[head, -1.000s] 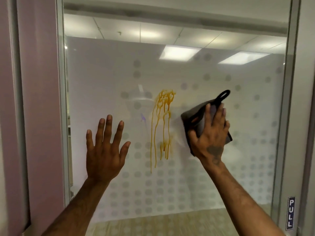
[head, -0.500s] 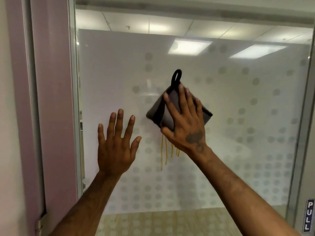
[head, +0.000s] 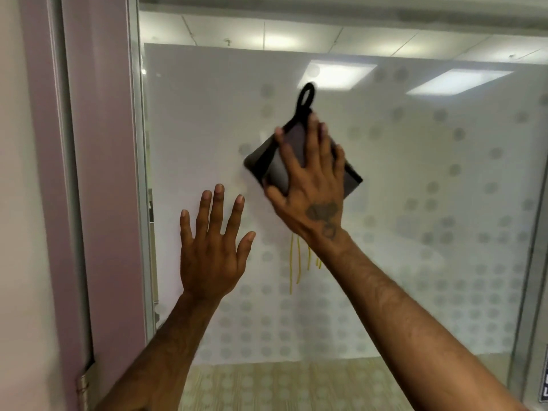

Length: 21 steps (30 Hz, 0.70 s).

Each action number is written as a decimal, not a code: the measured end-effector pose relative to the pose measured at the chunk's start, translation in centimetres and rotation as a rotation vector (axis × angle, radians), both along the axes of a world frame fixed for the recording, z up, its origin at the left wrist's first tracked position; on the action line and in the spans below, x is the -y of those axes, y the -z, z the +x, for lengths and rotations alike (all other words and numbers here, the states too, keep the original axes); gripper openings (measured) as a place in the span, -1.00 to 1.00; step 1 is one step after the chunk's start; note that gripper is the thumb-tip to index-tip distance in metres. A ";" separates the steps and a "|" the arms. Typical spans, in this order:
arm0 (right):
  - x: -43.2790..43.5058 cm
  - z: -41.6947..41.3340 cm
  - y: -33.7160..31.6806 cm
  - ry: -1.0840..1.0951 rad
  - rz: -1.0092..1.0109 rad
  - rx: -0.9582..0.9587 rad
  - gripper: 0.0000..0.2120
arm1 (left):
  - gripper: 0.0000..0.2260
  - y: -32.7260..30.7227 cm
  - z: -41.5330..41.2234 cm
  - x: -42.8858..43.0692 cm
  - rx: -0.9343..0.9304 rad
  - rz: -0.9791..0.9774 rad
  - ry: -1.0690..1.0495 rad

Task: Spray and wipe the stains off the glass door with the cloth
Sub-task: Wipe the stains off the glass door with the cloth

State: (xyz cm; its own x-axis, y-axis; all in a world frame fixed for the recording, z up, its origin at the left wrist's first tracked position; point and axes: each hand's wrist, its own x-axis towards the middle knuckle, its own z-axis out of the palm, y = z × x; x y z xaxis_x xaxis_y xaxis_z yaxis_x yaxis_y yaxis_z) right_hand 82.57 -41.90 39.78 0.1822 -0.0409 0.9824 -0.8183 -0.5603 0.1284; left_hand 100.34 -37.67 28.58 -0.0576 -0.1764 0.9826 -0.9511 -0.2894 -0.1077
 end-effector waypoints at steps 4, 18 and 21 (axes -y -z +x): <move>0.8 -1.1 5.5 -0.051 -0.077 -0.178 -0.27 | -0.39 0.1 0.2 -0.1 0.002 0.011 0.036; 1.1 -3.6 8.0 0.021 0.223 0.441 -0.19 | -0.39 0.0 0.2 0.2 0.007 0.001 0.007; 0.5 -1.1 9.9 -0.014 0.128 0.273 -0.22 | -0.38 0.1 0.2 0.3 0.006 -0.004 0.013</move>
State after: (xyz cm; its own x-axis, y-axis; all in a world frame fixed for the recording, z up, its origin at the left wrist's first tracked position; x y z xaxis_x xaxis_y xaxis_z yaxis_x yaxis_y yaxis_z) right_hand 81.42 -42.42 29.85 -0.0865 -0.1672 0.9821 -0.8049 -0.5692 -0.1678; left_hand 100.58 -37.97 28.51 -0.0654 -0.1717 0.9830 -0.9543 -0.2772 -0.1119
